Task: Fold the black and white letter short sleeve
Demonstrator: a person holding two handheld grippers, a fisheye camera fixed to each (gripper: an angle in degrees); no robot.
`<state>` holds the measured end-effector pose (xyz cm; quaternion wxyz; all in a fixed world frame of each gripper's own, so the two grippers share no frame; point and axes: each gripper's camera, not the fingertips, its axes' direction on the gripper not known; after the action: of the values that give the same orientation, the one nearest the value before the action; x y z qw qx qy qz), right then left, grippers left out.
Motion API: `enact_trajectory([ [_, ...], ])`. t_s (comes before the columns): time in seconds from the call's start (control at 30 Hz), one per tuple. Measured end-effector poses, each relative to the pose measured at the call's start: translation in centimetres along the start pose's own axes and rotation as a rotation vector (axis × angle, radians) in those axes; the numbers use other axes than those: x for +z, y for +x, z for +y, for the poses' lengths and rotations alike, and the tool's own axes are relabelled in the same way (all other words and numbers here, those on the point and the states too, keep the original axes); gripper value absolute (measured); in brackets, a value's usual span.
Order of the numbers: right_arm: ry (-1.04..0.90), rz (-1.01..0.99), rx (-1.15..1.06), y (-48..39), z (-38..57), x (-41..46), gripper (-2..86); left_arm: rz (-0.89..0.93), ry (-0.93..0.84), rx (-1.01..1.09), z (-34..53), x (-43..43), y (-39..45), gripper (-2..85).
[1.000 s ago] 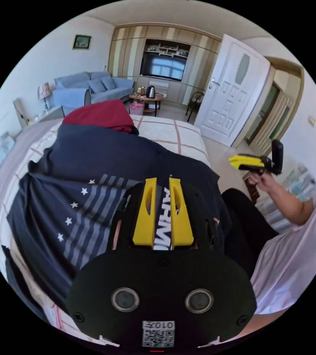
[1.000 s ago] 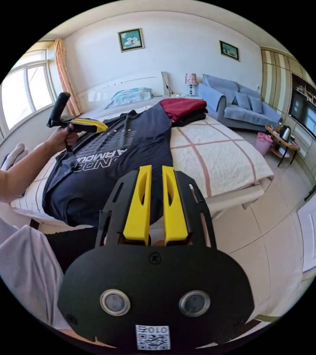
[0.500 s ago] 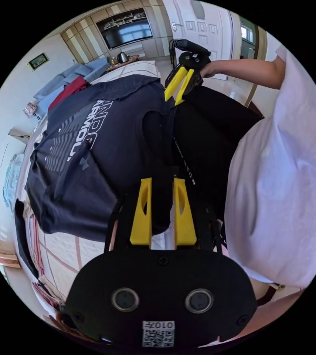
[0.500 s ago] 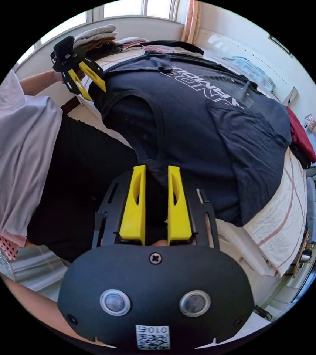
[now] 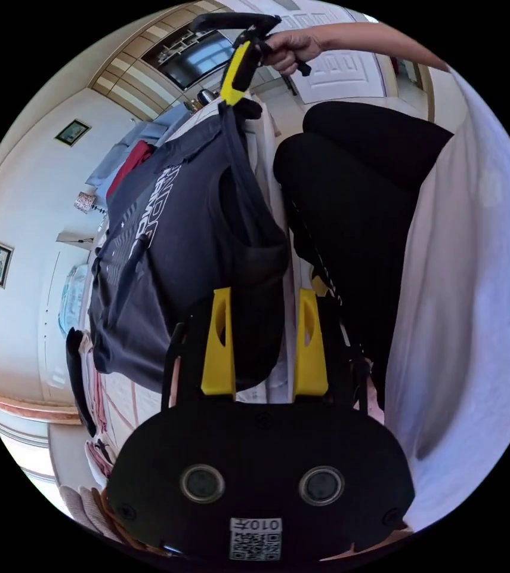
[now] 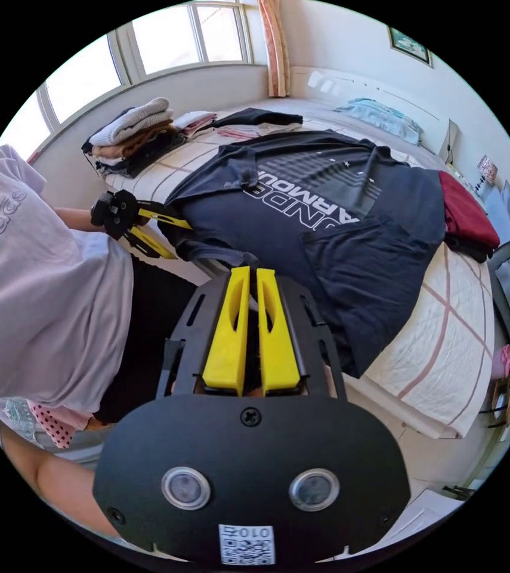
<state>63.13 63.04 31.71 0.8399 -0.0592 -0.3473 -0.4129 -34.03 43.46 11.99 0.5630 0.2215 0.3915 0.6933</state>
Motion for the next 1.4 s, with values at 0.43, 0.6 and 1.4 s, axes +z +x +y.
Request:
enact_trajectory([
  [0.43, -0.05, 0.03, -0.057, 1.4, -3.1, -3.5, 4.3, 0.234, 0.147, -0.188, 5.7, -1.6, -7.1, 2.1],
  [0.6, -0.088, 0.01, -0.06, 4.8, -7.2, -3.8, 4.3, 0.719, 0.047, -0.308, 7.7, 1.0, -20.1, 1.0],
  [1.4, -0.059, 0.421, 0.412, 1.6, -4.5, 2.7, 5.6, 0.782, 0.138, -0.785, 18.2, 12.6, -29.4, 2.6],
])
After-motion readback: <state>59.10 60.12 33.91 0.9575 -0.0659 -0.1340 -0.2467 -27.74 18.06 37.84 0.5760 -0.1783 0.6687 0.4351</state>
